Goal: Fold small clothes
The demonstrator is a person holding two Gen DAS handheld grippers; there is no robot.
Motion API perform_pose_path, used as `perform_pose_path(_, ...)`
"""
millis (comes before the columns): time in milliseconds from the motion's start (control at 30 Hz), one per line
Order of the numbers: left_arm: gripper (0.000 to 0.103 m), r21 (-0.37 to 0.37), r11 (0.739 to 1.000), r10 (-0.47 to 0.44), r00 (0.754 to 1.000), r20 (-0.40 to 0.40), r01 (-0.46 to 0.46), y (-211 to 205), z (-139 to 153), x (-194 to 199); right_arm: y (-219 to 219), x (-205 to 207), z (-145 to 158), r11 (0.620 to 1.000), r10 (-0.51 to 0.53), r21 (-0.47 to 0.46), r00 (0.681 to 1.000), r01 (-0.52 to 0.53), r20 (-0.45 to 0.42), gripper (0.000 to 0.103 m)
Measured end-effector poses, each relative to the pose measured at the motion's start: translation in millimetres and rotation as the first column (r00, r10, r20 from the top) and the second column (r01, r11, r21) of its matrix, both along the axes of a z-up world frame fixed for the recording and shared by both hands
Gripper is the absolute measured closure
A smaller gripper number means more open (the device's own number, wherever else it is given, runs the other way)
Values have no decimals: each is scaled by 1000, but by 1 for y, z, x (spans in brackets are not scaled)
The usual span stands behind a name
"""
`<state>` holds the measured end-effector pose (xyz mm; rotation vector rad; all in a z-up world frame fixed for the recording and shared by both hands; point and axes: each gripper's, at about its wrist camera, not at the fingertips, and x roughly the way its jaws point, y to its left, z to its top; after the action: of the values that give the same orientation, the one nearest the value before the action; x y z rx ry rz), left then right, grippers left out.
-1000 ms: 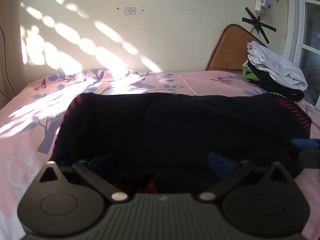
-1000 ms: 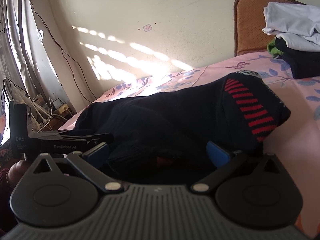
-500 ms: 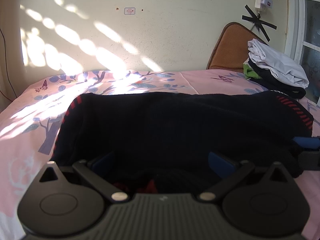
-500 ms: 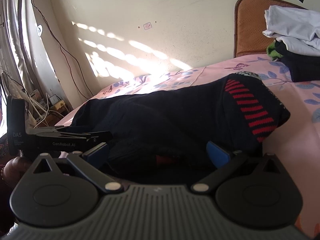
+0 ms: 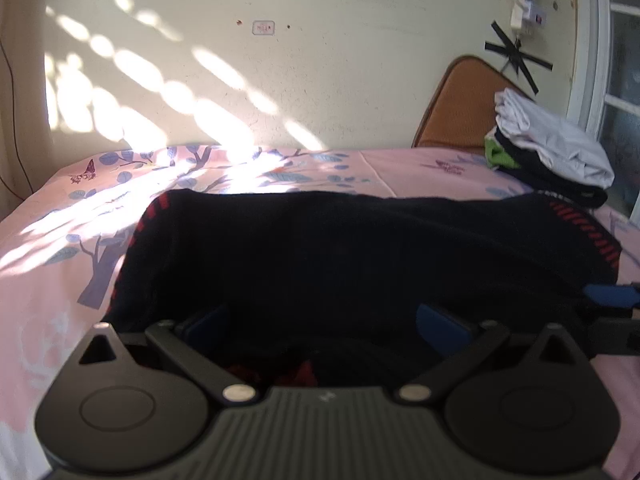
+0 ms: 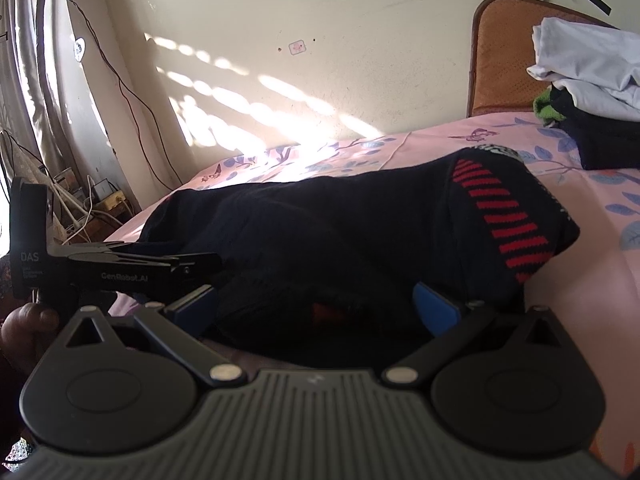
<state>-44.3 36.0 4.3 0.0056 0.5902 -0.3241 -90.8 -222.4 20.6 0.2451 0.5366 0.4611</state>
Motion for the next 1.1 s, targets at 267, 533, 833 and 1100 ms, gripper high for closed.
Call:
perform_pose_path(267,0,-133,981,146,988,44,-139,71,40,8,-10,0,-1,997,-14,70,1000,13,2,0)
perform_pose_path(533,81,-174,980,72,984,-165,-101,92,24,78,-8,1,0,997,-10,75,1000,10,-3,0)
perform_pose_path(833,79,-69,988,128,985,-116,-137,71,18,112,-9,2,-1,997,-5,81,1000,6,-6,0)
perform_pose_path(1100,50,-149,979,118,982,-148,-140,91,24,78,-8,4,-1,996,-5,85,1000,5,-10,0)
